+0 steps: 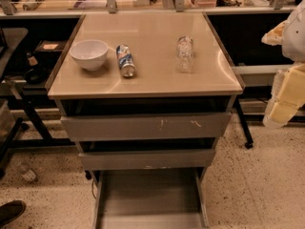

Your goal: Place water bottle into bottom drawer

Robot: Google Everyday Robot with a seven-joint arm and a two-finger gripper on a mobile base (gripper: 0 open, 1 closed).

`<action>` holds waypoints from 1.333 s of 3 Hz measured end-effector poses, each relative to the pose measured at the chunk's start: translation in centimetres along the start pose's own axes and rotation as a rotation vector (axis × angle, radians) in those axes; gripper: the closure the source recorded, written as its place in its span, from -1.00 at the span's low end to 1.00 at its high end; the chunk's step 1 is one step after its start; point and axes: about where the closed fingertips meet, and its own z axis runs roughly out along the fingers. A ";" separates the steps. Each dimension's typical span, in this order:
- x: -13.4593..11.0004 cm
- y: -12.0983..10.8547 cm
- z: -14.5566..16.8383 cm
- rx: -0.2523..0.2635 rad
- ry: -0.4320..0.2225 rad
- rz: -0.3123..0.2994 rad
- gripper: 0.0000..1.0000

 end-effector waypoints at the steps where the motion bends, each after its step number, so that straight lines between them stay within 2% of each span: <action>1: -0.2 -0.2 -0.1 0.005 0.003 0.005 -1.00; 2: -0.9 -1.2 0.9 -0.028 0.014 0.075 -1.00; 3: -2.5 -4.3 2.8 -0.061 0.036 0.174 -1.00; 4: -4.3 -7.5 4.7 -0.063 0.063 0.236 -1.00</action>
Offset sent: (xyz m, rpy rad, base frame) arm 0.0463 0.0184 -0.0200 0.0560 0.1755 -0.2224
